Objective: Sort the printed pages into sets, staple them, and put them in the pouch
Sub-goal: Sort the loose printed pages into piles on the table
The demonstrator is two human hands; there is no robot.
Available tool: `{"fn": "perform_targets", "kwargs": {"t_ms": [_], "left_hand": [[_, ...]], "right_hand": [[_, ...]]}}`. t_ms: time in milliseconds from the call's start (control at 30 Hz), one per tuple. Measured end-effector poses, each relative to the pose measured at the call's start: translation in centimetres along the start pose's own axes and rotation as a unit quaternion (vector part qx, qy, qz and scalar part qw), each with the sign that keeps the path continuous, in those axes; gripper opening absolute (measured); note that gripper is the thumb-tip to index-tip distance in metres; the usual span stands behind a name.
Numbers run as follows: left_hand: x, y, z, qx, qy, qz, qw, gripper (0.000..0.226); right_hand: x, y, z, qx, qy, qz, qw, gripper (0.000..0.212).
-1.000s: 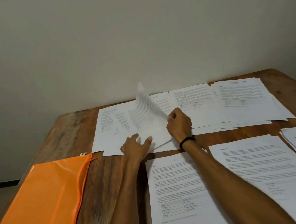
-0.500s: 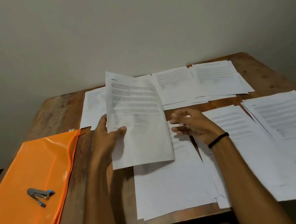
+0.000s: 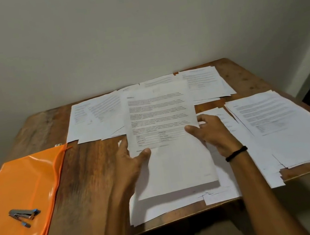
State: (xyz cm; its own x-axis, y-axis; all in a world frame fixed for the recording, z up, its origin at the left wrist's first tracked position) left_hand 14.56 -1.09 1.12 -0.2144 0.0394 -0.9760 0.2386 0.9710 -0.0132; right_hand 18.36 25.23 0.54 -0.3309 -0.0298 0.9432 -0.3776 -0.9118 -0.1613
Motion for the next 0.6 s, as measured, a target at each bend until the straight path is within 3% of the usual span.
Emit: {"fn": "perform_targets", "kwargs": {"t_ms": [67,233,367,600], "left_hand": [[0.8,1.7,0.3,0.001,-0.006,-0.046,0.999,0.05],[0.7,4.6,1.6,0.002,0.028,-0.142,0.989,0.059],[0.9,4.6,2.4,-0.016,0.025,-0.149,0.988,0.058],[1.9,2.6,2.5,-0.033,0.025,-0.151,0.988,0.055]], "right_hand": [[-0.6,-2.3,-0.1,-0.07,0.009,0.038,0.997,0.014],[-1.7,-3.9,0.5,-0.145,0.023,0.13,0.981,0.014],[-2.3,-3.3,1.0,-0.131,0.027,0.126,0.983,0.022],[-2.6,-2.0,0.7,-0.1,0.043,0.071,0.992,0.014]]}}
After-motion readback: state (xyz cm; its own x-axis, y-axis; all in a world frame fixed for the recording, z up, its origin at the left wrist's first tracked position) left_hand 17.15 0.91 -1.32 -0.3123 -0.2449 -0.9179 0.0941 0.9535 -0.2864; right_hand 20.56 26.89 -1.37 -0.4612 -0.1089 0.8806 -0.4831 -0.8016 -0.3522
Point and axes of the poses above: each hand's wrist, its own z-axis away from the middle knuckle, its own y-axis out of the palm, x = y × z, the point moved 7 cm from there along -z, towards the middle knuckle, and after that the axes turned 13 degrees about y, right-handed, at the moved point
